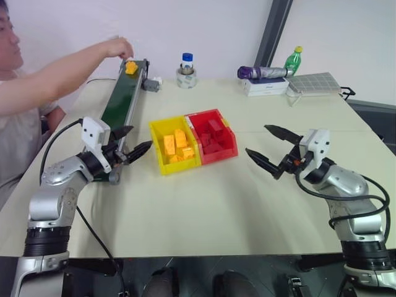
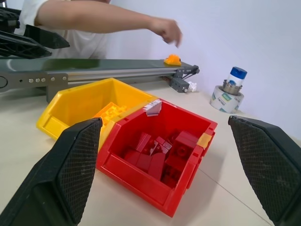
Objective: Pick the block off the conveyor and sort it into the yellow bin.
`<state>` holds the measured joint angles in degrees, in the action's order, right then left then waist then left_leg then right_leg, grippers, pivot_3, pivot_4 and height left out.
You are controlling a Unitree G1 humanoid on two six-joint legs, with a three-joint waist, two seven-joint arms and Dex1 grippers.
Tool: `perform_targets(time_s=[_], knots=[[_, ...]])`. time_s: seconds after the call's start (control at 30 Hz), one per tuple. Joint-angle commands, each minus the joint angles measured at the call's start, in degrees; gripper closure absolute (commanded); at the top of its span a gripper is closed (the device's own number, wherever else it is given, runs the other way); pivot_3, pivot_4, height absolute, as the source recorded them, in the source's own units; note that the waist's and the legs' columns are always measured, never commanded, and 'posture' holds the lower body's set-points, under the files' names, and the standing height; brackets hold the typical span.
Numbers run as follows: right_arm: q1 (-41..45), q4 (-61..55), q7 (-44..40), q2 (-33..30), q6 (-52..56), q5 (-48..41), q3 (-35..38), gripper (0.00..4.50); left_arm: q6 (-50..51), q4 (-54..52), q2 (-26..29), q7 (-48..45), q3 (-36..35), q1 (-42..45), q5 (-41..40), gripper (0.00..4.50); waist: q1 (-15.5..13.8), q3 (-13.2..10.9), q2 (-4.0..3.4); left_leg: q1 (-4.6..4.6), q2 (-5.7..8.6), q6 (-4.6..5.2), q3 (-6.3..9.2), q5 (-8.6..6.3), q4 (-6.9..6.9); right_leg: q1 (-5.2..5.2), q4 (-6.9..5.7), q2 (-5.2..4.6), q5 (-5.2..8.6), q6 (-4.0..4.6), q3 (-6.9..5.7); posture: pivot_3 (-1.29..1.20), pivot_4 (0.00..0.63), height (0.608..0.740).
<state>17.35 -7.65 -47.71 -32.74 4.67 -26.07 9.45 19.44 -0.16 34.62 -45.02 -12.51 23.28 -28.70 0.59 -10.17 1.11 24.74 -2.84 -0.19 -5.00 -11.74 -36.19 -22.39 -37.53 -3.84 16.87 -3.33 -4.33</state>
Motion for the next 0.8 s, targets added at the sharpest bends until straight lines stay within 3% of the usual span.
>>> perform_targets(time_s=[0.03,0.5,0.8], knots=[[0.98,-2.05,0.03,0.12,-0.58,-0.88,0.76,0.0,-1.31,-1.87,-0.07,0.82,-0.79,0.39,0.43,0.06,-0.01,0.0,0.0,0.0,0.0,0.0,0.0,0.0,0.0,0.0,0.0,0.0,0.0,0.0,0.0,0.0,0.15,0.74],[0.34,-1.98,0.0,0.05,-1.33,0.12,0.48,0.0,-6.0,-4.37,-0.7,1.14,-4.99,-2.17,-1.49,0.06,0.1,0.0,0.0,0.0,-0.01,0.0,-0.05,0.0,0.01,-0.03,0.0,0.0,0.0,0.0,0.07,0.0,0.15,0.74],[0.71,-0.82,-1.15,-0.34,-1.51,0.32,0.6,0.0,-14.98,-11.64,-6.67,17.67,-12.52,-11.56,6.3,0.06,0.04,0.0,0.0,-0.08,-0.03,0.01,-0.18,-0.01,0.03,-0.03,-0.02,0.0,-0.01,0.0,0.24,0.0,0.15,0.74]])
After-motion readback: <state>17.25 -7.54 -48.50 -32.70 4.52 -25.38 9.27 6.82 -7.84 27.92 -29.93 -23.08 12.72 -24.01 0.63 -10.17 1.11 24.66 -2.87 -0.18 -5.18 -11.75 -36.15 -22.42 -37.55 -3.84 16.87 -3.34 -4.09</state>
